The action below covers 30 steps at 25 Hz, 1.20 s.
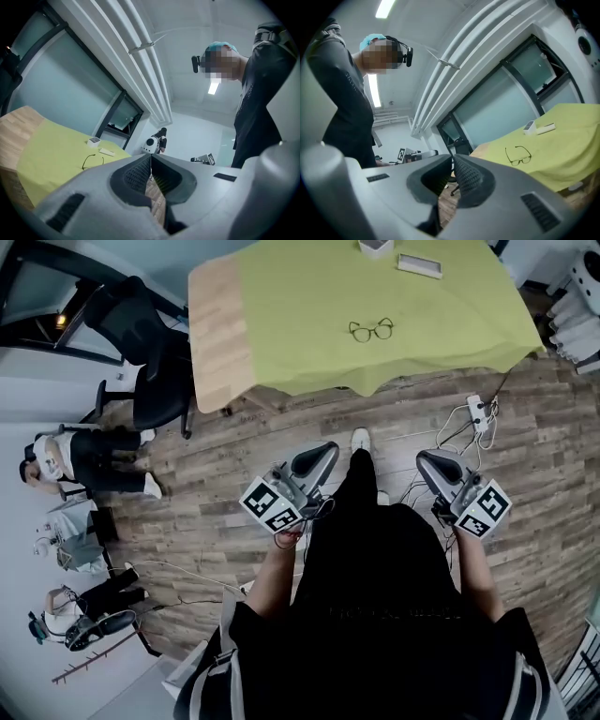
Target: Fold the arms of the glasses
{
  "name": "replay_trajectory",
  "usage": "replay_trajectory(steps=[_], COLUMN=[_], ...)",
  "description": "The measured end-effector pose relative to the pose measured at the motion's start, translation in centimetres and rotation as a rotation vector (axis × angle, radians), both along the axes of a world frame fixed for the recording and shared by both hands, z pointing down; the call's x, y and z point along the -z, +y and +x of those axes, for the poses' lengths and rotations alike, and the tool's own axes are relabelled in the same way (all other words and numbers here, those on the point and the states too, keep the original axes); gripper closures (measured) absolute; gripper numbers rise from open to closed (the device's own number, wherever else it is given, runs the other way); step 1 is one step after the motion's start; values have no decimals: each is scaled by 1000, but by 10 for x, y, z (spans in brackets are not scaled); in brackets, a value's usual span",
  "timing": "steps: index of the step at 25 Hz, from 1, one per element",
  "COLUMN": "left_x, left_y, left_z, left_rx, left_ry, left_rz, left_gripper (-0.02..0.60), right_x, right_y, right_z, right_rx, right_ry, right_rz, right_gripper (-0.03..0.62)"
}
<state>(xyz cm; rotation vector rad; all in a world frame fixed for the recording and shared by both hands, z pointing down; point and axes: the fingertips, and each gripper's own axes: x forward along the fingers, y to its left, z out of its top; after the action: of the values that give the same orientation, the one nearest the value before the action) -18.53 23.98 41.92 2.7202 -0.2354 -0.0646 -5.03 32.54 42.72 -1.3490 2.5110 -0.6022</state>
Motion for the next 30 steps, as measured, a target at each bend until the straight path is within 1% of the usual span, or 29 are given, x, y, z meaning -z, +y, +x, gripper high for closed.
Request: replay_trajectory(steps=[4,13,17,19,23,30], left_x=[0,-4,-10,-12,-17,-17], left_y=[-33,-113,-150,-167,-193,-213], left_z=[12,44,53,57,65,86], left_rx=[-14,-71,-83,-86,-94,-106], left_ry=[-14,2,-10,-1,5,-16], left_rz=[5,-29,-31,-42,-52,-42], left_gripper=[563,563,563,563,563,563], right_x=[4,7,9,12,10,8], right_y=[-37,-128,-169,-185,-212,-237], right_z=[9,26,27,28,36,63], right_rx=[9,17,35,39,23,30], right_ry=[9,20,27,34,40,63], right_rz=[-6,-42,-56,-53,-53,-54], right_gripper=[560,560,560,560,560,560])
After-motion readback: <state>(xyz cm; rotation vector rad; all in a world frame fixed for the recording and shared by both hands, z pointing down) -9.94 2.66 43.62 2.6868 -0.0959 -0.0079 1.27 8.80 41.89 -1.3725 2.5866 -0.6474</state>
